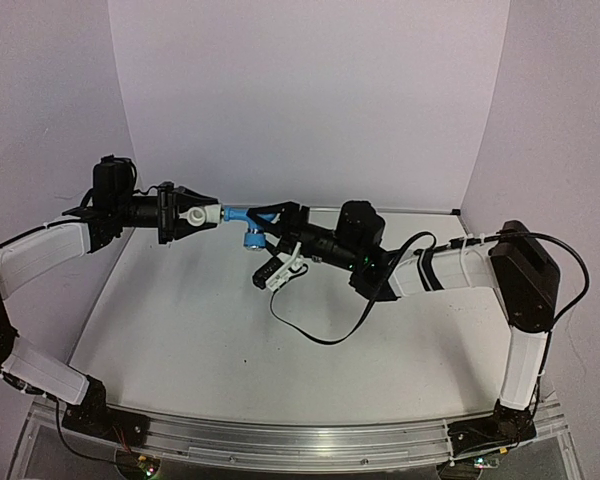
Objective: Install the water faucets
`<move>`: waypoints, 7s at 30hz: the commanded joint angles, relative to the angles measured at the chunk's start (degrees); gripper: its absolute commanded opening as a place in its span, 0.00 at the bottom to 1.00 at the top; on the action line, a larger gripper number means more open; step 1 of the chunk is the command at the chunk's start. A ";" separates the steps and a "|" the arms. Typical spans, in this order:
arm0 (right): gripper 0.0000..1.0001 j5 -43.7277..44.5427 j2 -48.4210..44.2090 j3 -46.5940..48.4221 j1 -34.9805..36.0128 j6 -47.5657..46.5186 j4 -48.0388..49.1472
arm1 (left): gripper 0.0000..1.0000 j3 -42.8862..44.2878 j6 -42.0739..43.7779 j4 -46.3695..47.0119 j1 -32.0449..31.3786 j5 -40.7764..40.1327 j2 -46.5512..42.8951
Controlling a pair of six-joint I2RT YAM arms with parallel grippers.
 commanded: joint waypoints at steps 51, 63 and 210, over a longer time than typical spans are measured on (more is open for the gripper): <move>0.00 -4.97 -10.60 4.56 -0.68 141.67 -16.71 | 0.00 2.97 96.31 2.81 -2.01 -3.29 -1.99; 0.02 -15.84 5.53 5.32 -9.12 214.21 22.34 | 0.00 2.48 91.95 2.99 -2.01 -5.38 -1.05; 0.71 -9.43 6.77 -4.80 -12.55 199.98 24.65 | 0.00 -4.11 35.10 19.99 -1.98 -33.01 -4.89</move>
